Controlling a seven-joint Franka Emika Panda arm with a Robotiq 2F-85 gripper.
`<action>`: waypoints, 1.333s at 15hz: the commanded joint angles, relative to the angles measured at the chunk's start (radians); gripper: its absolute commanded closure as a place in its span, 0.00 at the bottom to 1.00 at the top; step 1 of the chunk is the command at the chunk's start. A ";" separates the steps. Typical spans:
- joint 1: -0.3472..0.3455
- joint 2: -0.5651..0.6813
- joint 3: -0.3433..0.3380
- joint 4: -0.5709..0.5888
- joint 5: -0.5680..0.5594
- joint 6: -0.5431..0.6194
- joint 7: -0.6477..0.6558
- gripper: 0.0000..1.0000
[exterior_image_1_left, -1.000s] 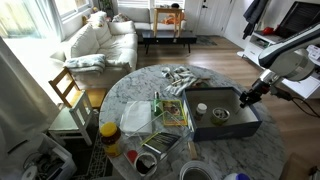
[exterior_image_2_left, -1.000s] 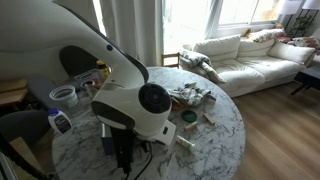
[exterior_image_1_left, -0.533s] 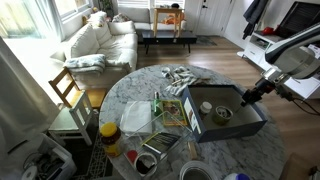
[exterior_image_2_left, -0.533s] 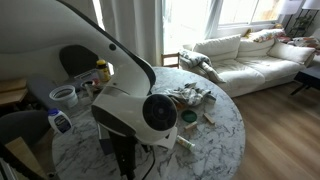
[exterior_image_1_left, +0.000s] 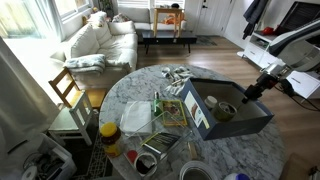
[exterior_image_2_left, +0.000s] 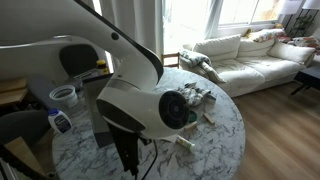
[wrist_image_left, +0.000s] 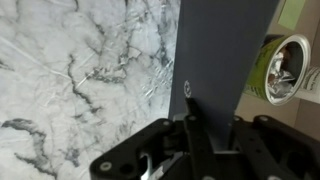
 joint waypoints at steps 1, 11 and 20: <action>0.023 -0.030 -0.015 0.050 -0.064 -0.115 0.043 0.98; 0.145 -0.066 0.042 0.159 -0.231 -0.229 0.234 0.98; 0.233 -0.093 0.121 0.148 -0.239 -0.204 0.249 0.98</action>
